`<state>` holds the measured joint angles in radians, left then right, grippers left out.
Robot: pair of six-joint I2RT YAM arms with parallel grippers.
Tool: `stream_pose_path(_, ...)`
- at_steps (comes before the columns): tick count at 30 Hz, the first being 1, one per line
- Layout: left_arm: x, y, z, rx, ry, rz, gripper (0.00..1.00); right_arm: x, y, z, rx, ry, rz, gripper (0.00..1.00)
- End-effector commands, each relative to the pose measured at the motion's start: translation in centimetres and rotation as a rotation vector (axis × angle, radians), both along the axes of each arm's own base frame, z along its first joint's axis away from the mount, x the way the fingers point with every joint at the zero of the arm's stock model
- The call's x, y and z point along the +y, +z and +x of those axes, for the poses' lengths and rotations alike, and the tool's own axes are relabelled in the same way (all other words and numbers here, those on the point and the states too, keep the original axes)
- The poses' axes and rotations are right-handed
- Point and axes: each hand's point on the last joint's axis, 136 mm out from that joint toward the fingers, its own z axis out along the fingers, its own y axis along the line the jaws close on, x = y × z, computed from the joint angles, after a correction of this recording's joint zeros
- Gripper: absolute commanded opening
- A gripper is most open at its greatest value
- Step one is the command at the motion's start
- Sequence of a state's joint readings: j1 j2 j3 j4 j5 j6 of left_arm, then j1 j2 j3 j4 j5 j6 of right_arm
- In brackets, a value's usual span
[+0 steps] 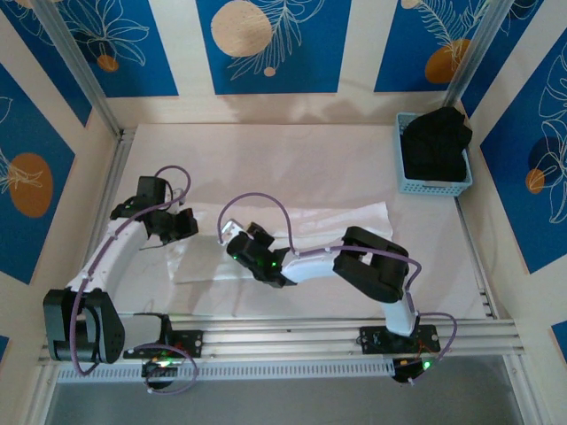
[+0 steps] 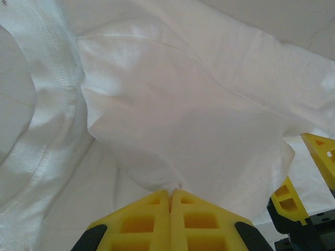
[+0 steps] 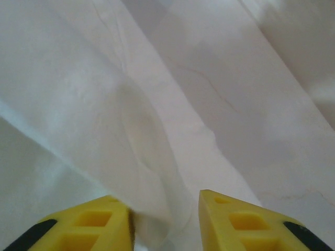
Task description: Fold the inside-out t-shirt
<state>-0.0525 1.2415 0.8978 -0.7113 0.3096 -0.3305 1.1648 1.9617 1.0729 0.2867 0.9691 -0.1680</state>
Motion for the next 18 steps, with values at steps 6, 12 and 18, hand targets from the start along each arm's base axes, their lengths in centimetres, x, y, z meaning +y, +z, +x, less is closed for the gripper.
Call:
stream_pose_path(6, 0.6, 0.3, 0.4, -0.019, 0.001, 0.018, 0.0, -0.8, -0.1, -0.9, 0.08, -0.004, 0.027, 0.14)
stream_pose_path(12, 0.7, -0.6, -0.4, 0.014, 0.003, 0.025, 0.0, -0.5, -0.7, -2.7, 0.156, 0.077, 0.03, 0.04)
stream_pose_path(18, 1.0, -1.8, -1.9, 0.07, 0.01, 0.046, 0.01, -0.8, -1.3, -4.0, 0.209, 0.125, 0.0, 0.0)
